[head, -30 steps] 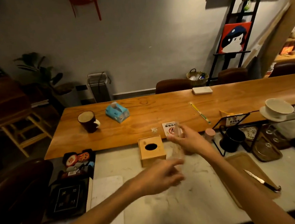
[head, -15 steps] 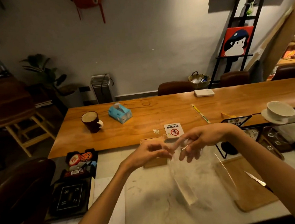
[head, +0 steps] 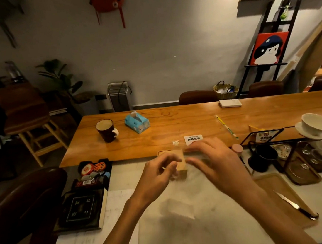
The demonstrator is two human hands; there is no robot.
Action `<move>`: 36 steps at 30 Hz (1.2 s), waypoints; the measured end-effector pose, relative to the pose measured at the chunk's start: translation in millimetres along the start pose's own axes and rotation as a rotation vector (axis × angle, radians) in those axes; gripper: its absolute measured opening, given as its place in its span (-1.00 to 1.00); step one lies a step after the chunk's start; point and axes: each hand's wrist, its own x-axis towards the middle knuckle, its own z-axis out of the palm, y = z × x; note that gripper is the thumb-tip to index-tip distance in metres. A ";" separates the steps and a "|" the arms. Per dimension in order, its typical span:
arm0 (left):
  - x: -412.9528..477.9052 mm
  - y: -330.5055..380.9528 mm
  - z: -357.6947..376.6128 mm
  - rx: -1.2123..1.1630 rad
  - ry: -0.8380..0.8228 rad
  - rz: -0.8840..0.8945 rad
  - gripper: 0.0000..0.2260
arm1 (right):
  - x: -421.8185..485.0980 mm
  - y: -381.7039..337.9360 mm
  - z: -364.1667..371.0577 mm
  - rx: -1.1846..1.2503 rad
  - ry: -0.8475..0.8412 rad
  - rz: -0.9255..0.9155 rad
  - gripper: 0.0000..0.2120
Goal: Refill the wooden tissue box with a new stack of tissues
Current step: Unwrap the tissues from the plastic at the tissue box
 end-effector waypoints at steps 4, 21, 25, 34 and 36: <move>-6.8 -4.2 -3.6 -0.065 -0.011 -0.085 -0.81 | 1.2 -9.6 37.1 -0.112 -0.034 -0.053 -0.70; -16.0 -22.9 -41.2 -0.105 0.151 -0.103 -0.85 | 36.7 14.2 18.2 0.337 0.048 0.068 -0.37; -20.0 -36.6 -53.4 -0.142 0.253 -0.167 -0.86 | -23.0 69.5 39.9 0.554 0.165 0.489 0.09; -7.8 -50.1 -62.1 0.696 0.581 0.273 -0.41 | -9.8 75.9 120.8 1.121 0.112 0.624 -0.82; 11.3 -54.3 -67.7 1.045 0.326 0.517 -0.43 | -6.4 75.7 123.7 1.117 0.151 0.610 -0.85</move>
